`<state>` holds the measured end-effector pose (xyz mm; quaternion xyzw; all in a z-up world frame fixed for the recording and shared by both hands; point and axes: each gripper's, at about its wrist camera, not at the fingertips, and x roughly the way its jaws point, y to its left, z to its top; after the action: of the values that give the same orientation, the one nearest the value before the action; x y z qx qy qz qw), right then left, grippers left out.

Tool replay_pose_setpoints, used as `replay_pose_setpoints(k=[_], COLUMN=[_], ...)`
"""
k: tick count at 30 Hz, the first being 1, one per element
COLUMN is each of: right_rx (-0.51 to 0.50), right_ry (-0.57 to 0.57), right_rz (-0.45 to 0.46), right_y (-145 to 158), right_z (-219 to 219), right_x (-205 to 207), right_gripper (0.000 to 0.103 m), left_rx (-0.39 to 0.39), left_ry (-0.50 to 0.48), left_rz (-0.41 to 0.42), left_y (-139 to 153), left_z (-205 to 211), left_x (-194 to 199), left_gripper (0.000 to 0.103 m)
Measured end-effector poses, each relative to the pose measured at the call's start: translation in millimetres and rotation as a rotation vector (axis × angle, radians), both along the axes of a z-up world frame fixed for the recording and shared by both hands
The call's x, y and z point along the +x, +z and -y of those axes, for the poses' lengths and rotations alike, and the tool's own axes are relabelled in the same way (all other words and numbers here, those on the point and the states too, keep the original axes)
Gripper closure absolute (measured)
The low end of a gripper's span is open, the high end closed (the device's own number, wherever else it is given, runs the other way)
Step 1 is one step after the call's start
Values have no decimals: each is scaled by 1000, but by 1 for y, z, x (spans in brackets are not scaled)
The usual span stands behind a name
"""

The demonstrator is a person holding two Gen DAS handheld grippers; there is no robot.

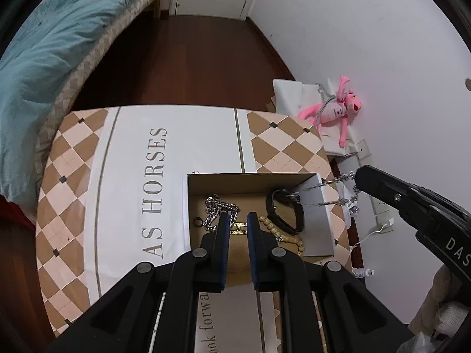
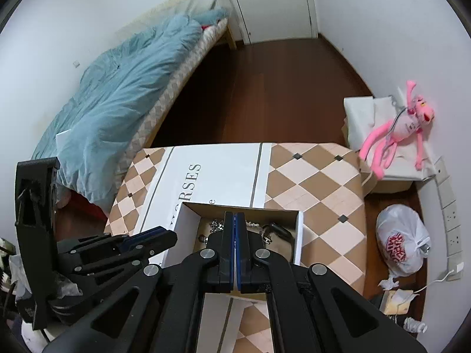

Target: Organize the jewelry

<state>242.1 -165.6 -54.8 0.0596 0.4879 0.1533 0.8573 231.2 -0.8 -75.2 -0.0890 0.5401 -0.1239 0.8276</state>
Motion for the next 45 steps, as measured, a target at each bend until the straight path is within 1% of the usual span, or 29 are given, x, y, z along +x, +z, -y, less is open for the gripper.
replay_pose_setpoints(k=[4,6,8,10,11,12,14,17,18,19,21,22,23,24,25,26,28,29,30,31,34,37,39,42,45], right_rx=[8,18,23,33,36,40,22,0,-11,-36,-52,-74,-96,-115,-127,-153,-179,-198,-215,-225,-270,-302,-303,-306,-304], right_ry=[20,29,43,55,64,60,55,38,37,34,22,12,5,-6,-13,-26,-50,-63,-77,-88,-109,-127,-139,-162,-181], right_rz=[-56,-81,-112,-150,-174,-190,-208,-211,-203,-191,-183,-175,-165,-153,-147,-143,-144,-148,-153,-157,-160,-145,-137,-103,-62], right_y=[-12,-18,-23,-29,-33,-36,-41,-41,-40,-38,-35,-34,-33,-32,-33,-36,-43,-47,-52,-57,-66,-67,-64,-51,-33], right_z=[-5,-8,-12,-15,-17,-18,-19,-17,-16,-16,-12,-11,-9,-7,-5,-4,0,2,4,6,9,9,11,14,18], right_x=[21,30,36,44,48,51,55,56,55,53,49,45,42,36,30,22,10,4,-2,-9,-26,-38,-45,-57,-73], right_gripper=[103,103,103,103,103,103,102,101,101,101,94,79,59,49,36,32,29,20,14,7,6,1,1,1,1], left_rx=[-6,8,31,51,54,61,80,128,143,155,180,184,186,194,201,215,247,255,261,265,278,284,290,288,266], left_ry=[19,41,57,77,93,104,117,134,141,145,155,162,166,169,170,170,166,162,159,159,159,157,153,150,157], left_rz=[-41,-61,-52,-41,-30,-24,-27,-28,-28,-22,-10,-7,-4,1,4,9,17,18,16,15,7,34,57,103,126], left_y=[-5,-7,-5,-1,1,3,5,6,6,6,7,8,8,7,7,6,2,0,-3,-5,-11,-7,-1,13,25], left_z=[-1,-3,-6,-11,-14,-17,-22,-28,-30,-32,-35,-36,-37,-37,-37,-35,-32,-30,-29,-29,-26,-23,-19,-16,-16], left_x=[10,14,17,18,19,19,22,22,20,19,15,11,8,4,2,-3,-11,-15,-19,-23,-32,-41,-46,-56,-67], left_gripper=[93,91,78,34,28,26,26,24,16,12,12,12,12,12,12,12,10,8,4,4,3,3,3,1,1])
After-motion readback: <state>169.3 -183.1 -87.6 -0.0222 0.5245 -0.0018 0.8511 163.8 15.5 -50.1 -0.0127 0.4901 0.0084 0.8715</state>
